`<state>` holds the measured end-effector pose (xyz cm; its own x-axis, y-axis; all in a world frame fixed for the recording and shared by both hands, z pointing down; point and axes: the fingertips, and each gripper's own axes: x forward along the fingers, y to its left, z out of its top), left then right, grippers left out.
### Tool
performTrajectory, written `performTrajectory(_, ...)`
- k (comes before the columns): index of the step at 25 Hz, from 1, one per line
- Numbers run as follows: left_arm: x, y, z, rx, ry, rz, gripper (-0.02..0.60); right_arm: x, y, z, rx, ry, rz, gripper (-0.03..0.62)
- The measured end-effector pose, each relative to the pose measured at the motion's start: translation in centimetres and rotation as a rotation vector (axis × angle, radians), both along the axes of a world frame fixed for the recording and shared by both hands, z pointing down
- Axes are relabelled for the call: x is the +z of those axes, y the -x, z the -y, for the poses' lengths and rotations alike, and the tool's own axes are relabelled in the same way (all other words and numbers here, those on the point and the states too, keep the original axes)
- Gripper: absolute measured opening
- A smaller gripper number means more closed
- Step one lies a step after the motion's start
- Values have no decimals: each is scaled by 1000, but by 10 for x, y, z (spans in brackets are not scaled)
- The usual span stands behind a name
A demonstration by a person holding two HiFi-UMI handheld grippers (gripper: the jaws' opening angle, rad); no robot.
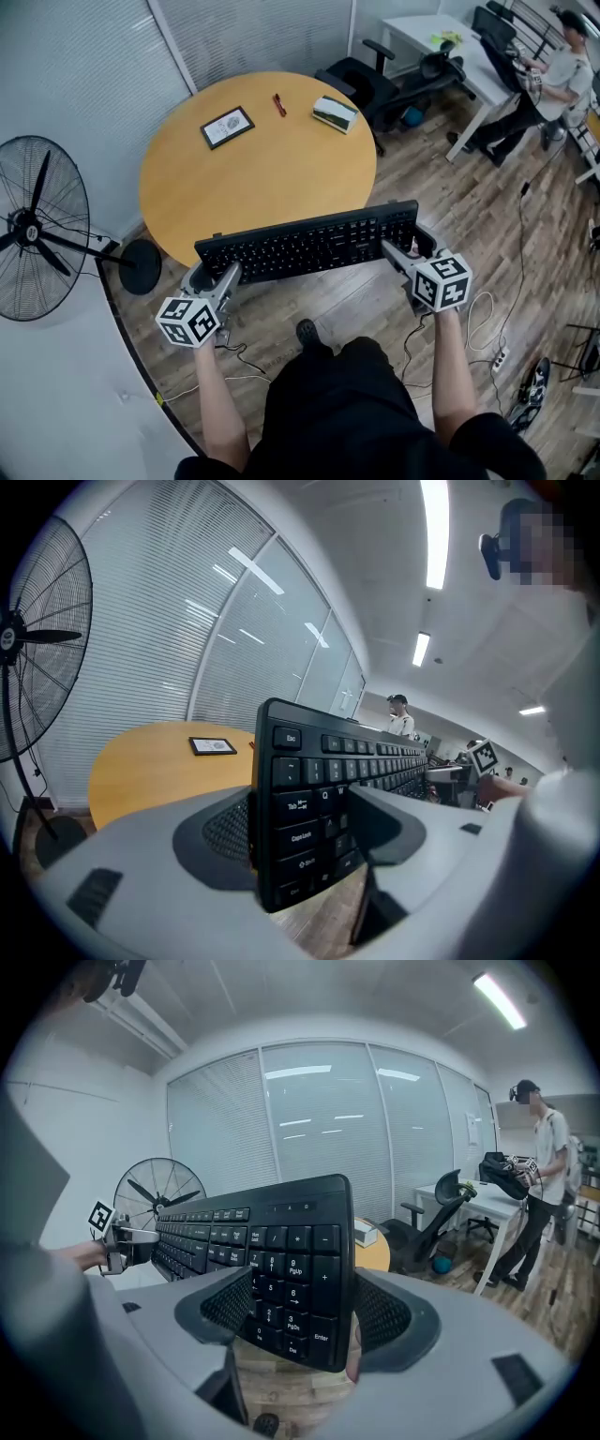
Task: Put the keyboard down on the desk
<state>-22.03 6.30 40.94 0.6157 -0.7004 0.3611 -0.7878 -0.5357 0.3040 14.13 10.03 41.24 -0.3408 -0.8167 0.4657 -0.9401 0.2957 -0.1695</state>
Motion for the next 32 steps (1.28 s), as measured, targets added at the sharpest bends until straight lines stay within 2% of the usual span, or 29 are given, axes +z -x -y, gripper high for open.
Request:
performTrajectory(8, 8, 8, 11, 3, 23, 13, 288, 14, 8, 9, 1, 39, 12, 347)
performTrajectory(14, 21, 11, 29, -20, 49, 1, 288, 22, 10, 35, -22, 63, 3, 347)
performTrajectory(32, -7, 8, 112, -219, 11, 32, 288, 9, 9, 192, -223, 19, 40, 346)
